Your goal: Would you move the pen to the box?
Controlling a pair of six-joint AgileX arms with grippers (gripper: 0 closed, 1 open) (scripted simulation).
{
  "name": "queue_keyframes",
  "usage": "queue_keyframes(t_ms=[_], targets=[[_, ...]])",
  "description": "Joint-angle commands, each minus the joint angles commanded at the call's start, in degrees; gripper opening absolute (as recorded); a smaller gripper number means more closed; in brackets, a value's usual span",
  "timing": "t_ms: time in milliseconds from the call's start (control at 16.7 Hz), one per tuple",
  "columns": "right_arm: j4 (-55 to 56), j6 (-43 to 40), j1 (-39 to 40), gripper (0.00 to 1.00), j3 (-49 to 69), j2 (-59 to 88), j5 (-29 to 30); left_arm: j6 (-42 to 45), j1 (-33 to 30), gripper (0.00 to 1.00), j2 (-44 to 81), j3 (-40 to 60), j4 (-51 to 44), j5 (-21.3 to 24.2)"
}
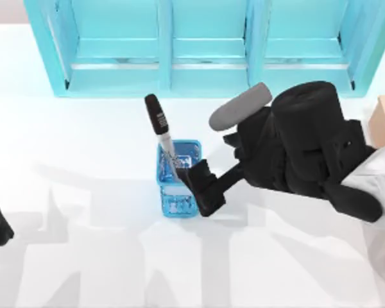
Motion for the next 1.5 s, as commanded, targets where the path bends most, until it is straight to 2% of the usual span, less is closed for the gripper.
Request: queue_keyframes(t_ms=[300, 780, 1080, 1500], targets=[[0.8, 0.1, 0.1, 1.0, 1.6, 2.1, 0.2, 0.0, 0.0, 1.0, 0.0, 0.0, 0.0, 0.0], [7.3, 1.2, 2.0, 1.0, 15.0, 22.2, 2.0, 0.0, 0.0, 1.0, 0.0, 0.0, 0.0, 0.0], [7.6, 1.3, 2.1, 1.0, 15.8, 23.2, 2.1, 0.0, 0.0, 1.0, 0.0, 0.0, 0.0, 0.0], [7.6, 1.3, 2.1, 0.47, 15.8, 23.2, 2.1, 0.0, 0.0, 1.0, 0.0, 0.0, 0.0, 0.0]])
